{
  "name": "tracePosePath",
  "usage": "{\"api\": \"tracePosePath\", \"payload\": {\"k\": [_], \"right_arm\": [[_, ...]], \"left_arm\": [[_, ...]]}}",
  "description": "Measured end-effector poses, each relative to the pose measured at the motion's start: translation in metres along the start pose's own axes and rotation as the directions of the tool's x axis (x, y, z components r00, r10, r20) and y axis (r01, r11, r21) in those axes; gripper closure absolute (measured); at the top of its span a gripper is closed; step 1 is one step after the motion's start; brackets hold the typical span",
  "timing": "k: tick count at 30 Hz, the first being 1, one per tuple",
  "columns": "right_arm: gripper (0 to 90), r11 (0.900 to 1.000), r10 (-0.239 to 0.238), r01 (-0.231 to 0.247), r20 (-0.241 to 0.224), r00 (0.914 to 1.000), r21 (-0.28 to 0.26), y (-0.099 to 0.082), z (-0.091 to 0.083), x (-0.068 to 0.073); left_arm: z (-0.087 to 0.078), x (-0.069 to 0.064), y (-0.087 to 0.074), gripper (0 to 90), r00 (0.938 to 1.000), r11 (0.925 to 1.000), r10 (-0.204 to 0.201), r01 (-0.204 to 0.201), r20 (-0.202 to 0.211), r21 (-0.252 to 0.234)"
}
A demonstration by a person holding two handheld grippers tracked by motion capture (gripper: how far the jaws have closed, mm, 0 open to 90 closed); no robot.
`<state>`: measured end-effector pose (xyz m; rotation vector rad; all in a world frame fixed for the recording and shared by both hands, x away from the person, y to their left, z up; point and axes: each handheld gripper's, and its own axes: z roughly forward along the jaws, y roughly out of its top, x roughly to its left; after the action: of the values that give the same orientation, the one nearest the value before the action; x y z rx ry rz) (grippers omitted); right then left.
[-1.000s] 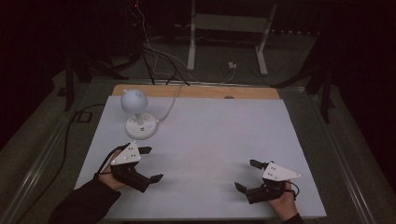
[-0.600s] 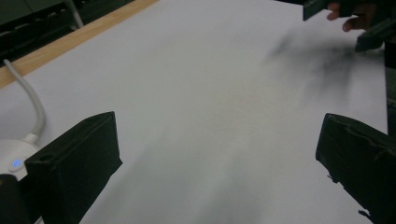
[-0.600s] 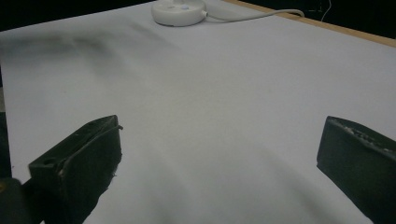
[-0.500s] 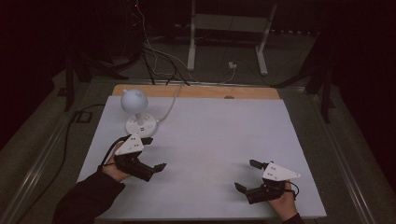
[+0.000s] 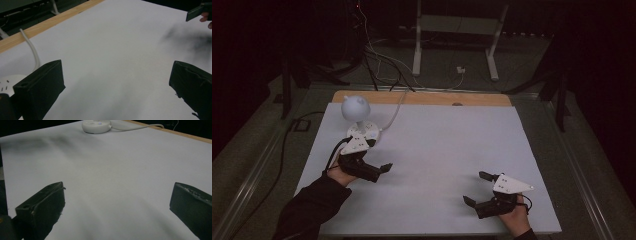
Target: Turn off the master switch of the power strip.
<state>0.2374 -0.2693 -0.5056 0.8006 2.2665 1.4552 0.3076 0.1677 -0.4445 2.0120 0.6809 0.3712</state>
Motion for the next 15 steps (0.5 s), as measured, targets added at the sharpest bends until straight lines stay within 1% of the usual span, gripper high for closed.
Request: {"api": "tracePosePath", "payload": {"k": [1,2,3,4,6,7,8,9,10,11,12,14,15], "right_arm": [[0.0,1.0,0.0,0.0,0.0,1.0,0.001,0.0,0.0,0.0],[0.0,1.0,0.001,-0.001,0.0,1.0,0.003,0.0,0.0,0.0],[0.0,1.0,0.001,-0.001,-0.001,1.0,0.003,0.0,0.0,0.0],[0.0,1.0,0.0,0.0,-0.001,1.0,0.002,0.0,0.0,0.0],[0.0,1.0,-0.001,0.001,0.0,1.0,0.002,0.0,0.0,0.0],[0.0,1.0,0.0,0.0,-0.001,1.0,0.001,0.0,0.0,0.0],[0.0,1.0,0.002,-0.002,-0.001,1.0,0.002,0.0,0.0,0.0],[0.0,1.0,0.002,-0.002,-0.001,1.0,0.002,0.0,0.0,0.0],[0.0,1.0,0.003,-0.003,-0.001,1.0,0.003,0.0,0.0,0.0],[0.0,1.0,0.003,-0.003,-0.001,1.0,0.003,0.0,0.0,0.0],[0.0,1.0,0.003,-0.003,-0.002,1.0,0.002,0.0,0.0,0.0],[0.0,1.0,0.002,-0.002,-0.002,1.0,0.001,0.0,0.0,0.0],[0.0,1.0,0.004,-0.004,-0.003,1.0,0.0,0.0,0.0,0.0]], "left_arm": [[0.001,0.001,0.001,0.3,1.0,1.0,0.001,-0.001,-0.009,-0.003],[0.004,0.003,0.002,0.3,0.9997,0.9999,-0.011,0.011,-0.023,-0.008],[0.004,0.003,0.002,0.3,0.9997,0.9999,-0.011,0.011,-0.023,-0.008],[0.007,0.006,0.003,0.3,0.9985,0.9998,-0.015,0.014,-0.052,-0.017],[0.009,0.008,0.004,0.3,0.996,0.9996,-0.026,0.025,-0.085,-0.016],[0.009,0.008,0.004,0.3,0.996,0.9996,-0.026,0.025,-0.085,-0.016],[0.012,0.011,0.006,0.3,0.9911,0.9984,-0.053,0.05,-0.122,-0.027],[0.013,0.013,0.006,0.3,0.9874,0.9979,-0.062,0.058,-0.146,-0.029],[0.013,0.013,0.006,0.3,0.9874,0.9979,-0.062,0.058,-0.146,-0.029],[0.016,0.016,0.007,0.3,0.9756,0.997,-0.077,0.073,-0.206,-0.026],[0.016,0.016,0.007,0.3,0.9756,0.997,-0.077,0.073,-0.206,-0.026],[0.019,0.022,0.007,0.3,0.964,0.9946,-0.103,0.098,-0.245,-0.036],[0.019,0.022,0.007,0.3,0.964,0.9946,-0.103,0.098,-0.245,-0.036]]}}
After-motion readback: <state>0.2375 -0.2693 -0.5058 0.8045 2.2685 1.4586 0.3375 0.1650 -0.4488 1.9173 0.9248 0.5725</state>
